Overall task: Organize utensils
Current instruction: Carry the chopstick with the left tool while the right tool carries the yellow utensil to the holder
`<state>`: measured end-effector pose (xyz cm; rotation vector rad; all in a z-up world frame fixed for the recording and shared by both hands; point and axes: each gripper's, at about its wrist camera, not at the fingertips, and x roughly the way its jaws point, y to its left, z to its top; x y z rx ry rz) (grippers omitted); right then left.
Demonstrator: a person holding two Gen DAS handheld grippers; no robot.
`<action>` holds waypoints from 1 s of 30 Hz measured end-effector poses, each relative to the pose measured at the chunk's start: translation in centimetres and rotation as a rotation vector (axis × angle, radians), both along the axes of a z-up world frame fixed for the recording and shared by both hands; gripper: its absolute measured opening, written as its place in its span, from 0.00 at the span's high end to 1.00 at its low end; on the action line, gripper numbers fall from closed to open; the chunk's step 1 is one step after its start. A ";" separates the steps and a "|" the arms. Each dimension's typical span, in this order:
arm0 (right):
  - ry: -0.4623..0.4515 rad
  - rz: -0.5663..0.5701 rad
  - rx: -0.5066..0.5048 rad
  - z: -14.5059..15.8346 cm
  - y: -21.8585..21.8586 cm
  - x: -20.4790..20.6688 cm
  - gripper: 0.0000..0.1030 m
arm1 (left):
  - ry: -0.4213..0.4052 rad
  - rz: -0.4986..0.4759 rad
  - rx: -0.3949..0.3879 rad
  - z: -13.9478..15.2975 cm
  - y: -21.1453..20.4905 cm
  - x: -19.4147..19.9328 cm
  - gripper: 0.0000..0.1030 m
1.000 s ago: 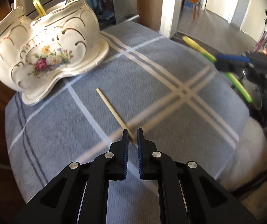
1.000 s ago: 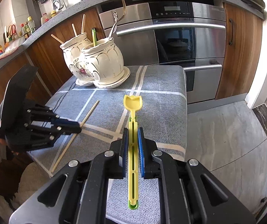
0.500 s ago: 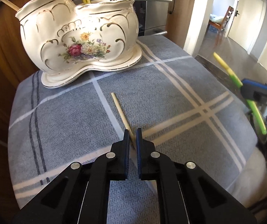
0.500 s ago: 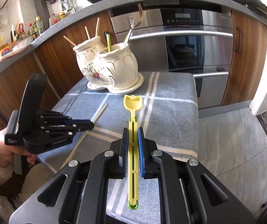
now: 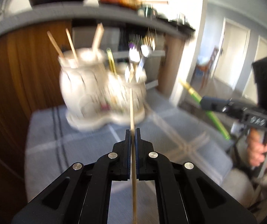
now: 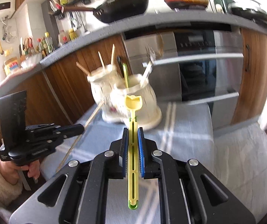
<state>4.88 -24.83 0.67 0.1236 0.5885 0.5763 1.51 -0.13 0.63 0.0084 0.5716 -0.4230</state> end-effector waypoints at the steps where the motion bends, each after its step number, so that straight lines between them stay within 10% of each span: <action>1: -0.012 -0.003 0.005 0.6 0.4 0.6 0.91 | -0.047 0.015 -0.011 1.0 0.6 0.2 0.96; 16: -0.178 -0.063 0.229 6.4 3.6 10.4 0.91 | -0.439 0.116 -0.259 10.4 3.2 9.3 0.96; 30: -0.156 -0.022 0.261 2.0 6.0 14.0 0.91 | -0.492 0.147 -0.122 7.6 0.5 13.6 0.96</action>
